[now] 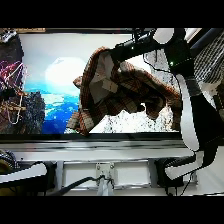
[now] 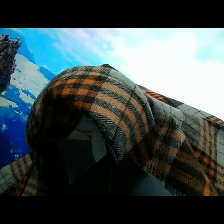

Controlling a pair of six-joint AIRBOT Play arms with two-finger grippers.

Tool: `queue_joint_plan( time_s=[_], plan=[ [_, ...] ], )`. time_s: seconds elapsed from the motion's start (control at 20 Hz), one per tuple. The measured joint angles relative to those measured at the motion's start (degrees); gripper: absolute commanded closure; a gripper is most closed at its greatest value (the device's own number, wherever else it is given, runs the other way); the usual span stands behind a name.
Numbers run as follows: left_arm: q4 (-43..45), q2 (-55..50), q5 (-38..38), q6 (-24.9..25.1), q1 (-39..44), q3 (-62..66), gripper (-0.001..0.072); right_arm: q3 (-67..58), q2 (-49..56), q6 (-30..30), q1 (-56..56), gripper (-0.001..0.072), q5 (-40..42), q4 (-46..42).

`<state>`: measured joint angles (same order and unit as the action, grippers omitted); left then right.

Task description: Fold the clothes and pants, and hang the long-sleeved shirts on hangers.

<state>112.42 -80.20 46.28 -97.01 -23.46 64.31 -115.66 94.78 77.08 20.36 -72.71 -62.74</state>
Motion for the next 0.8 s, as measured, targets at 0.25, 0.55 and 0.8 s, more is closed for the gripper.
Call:
queue_joint_plan(
  time_s=[0.25, 0.55, 0.8],
  plan=[
    [0.00, 0.20, 0.59, 0.11, 0.00, 0.00, 0.0676, 0.00, 0.00, 0.00, 0.00, 0.0664, -0.26, 0.04],
    [-0.11, 0.37, 1.11, 1.55, 0.39, 0.00, 0.0680, 0.00, 0.00, 0.02, 0.00, 0.0664, -0.35, 0.15],
    [-0.26, 1.60, 1.49, 3.82, 1.68, 0.00, 0.0679, 0.00, 0.00, 0.02, 0.00, 0.0665, -0.37, 0.17]
  ],
)
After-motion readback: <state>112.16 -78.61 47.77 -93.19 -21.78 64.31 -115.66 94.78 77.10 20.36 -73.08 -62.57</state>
